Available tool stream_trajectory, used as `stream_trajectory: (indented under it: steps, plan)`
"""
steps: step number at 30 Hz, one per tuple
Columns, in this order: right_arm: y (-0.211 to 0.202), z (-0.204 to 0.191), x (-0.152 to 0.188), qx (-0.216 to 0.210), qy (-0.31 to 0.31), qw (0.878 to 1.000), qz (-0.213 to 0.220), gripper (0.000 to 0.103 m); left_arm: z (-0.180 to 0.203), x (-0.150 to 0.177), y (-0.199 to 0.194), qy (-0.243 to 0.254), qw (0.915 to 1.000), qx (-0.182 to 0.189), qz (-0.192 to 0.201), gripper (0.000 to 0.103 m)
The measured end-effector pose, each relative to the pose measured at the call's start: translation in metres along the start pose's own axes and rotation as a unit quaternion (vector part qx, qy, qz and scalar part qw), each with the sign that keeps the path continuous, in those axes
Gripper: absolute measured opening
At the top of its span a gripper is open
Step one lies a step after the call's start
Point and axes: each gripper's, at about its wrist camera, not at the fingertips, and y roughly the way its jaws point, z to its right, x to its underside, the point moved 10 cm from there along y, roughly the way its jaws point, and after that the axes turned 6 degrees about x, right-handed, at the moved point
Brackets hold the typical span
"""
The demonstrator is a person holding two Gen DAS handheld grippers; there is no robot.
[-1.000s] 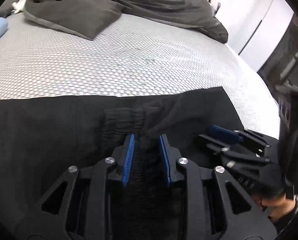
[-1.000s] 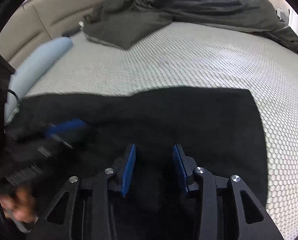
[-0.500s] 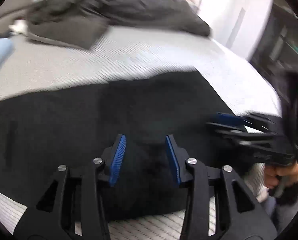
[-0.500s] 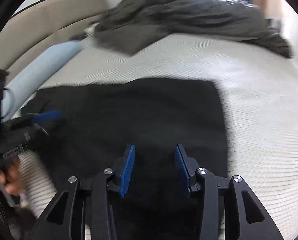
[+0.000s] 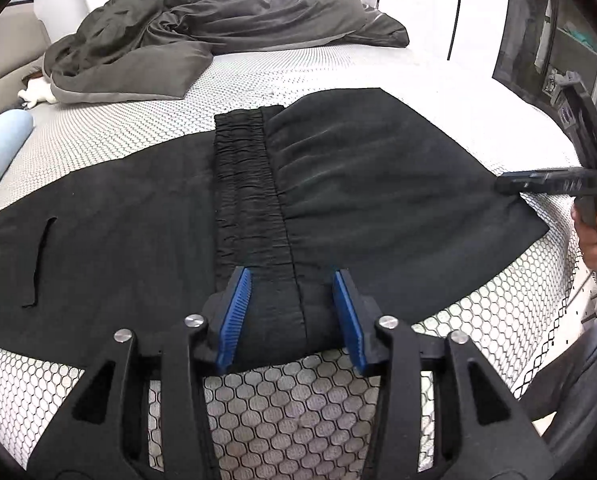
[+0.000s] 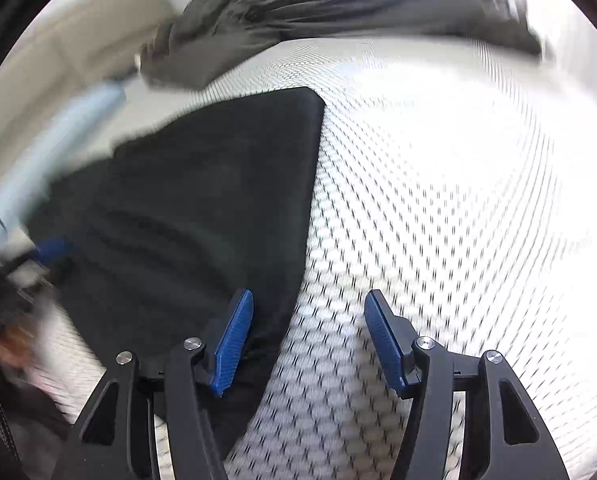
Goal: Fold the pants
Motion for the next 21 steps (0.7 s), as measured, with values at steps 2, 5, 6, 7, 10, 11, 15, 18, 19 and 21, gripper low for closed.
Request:
stream_trajectory:
  steps: [2, 5, 6, 7, 10, 11, 15, 18, 19, 21]
  plan:
    - [-0.003, 0.004, 0.000, -0.077, 0.058, 0.995, -0.007, 0.058, -0.002, 0.000, 0.001, -0.010, 0.9999, 0.003, -0.004, 0.045]
    - [0.007, -0.002, 0.000, -0.181, 0.149, 0.972, -0.036, 0.053, -0.007, -0.006, 0.007, -0.031, 0.9995, 0.005, -0.006, 0.045]
    - [0.012, -0.003, 0.003, -0.185, 0.163, 0.968, -0.043, 0.046, -0.007, -0.009, 0.009, -0.036, 0.9993, 0.005, -0.007, 0.045]
    - [0.012, -0.002, 0.001, -0.185, 0.172, 0.967, -0.046, 0.041, -0.007, -0.010, 0.012, -0.040, 0.9991, 0.005, -0.008, 0.045]
    - [0.016, -0.021, -0.014, -0.195, 0.175, 0.964, -0.039, 0.014, -0.007, -0.011, 0.012, -0.045, 0.9989, 0.003, -0.008, 0.046]
    - [0.009, -0.028, -0.018, -0.193, 0.163, 0.967, -0.023, 0.010, -0.007, -0.011, 0.011, -0.047, 0.9989, 0.003, -0.007, 0.046]
    - [-0.015, -0.031, -0.008, -0.152, 0.139, 0.979, -0.013, 0.013, -0.006, -0.012, 0.011, -0.056, 0.9984, 0.008, -0.006, 0.046]
    - [0.007, -0.017, 0.008, -0.153, 0.161, 0.973, -0.070, 0.019, -0.006, -0.012, 0.012, -0.058, 0.9983, 0.006, -0.007, 0.046]
    - [0.009, -0.018, 0.004, -0.174, 0.178, 0.966, -0.071, 0.019, -0.006, -0.013, 0.012, -0.057, 0.9983, 0.004, -0.007, 0.046]
    - [0.003, -0.026, 0.003, -0.204, 0.182, 0.960, -0.069, 0.020, -0.005, -0.013, 0.014, -0.058, 0.9983, 0.000, -0.008, 0.046]
